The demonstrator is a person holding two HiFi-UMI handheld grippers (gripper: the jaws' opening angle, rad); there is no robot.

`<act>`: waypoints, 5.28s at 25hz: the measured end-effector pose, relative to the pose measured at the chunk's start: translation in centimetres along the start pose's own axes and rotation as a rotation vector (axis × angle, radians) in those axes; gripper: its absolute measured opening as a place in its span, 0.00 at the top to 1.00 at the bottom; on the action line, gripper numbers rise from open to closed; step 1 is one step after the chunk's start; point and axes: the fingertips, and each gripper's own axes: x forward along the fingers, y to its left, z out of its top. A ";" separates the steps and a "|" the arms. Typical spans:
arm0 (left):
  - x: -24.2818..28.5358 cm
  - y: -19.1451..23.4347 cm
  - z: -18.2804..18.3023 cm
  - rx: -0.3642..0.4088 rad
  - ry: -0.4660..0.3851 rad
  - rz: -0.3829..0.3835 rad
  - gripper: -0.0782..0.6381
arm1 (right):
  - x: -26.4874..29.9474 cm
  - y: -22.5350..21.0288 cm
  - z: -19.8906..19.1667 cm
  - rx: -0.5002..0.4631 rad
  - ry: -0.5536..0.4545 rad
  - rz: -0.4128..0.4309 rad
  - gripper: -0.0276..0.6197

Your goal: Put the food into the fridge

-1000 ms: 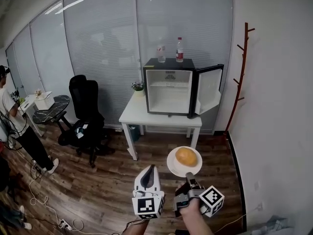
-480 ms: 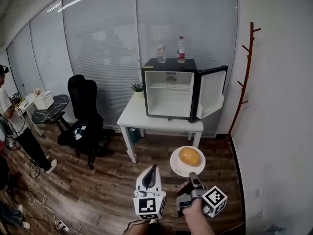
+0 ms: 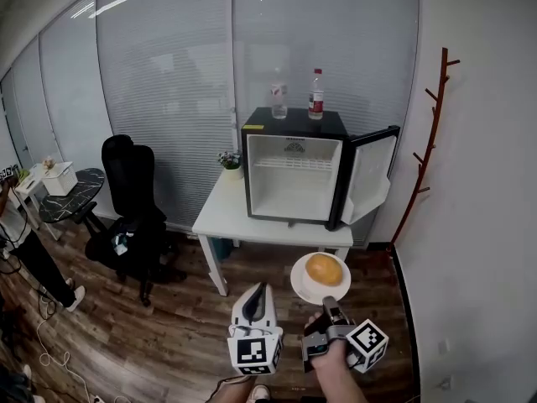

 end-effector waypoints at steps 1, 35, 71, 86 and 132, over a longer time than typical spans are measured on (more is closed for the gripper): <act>1.0 0.7 0.0 -0.002 -0.001 -0.005 0.85 | 1.2 0.2 -0.2 0.003 -0.005 0.003 0.90; 29.4 8.9 -6.2 0.010 0.048 -0.036 0.85 | 31.5 1.3 6.3 0.001 -0.007 0.000 0.90; 51.7 13.5 -12.1 -0.024 0.065 -0.108 0.85 | 52.7 1.5 13.2 0.033 -0.105 -0.004 0.90; 53.8 14.2 -12.7 -0.043 0.070 -0.143 0.85 | 55.4 2.1 13.3 0.046 -0.137 0.016 0.90; 50.2 13.2 -11.2 0.015 0.096 -0.125 0.85 | 48.9 5.9 11.9 -0.803 -0.156 0.168 0.74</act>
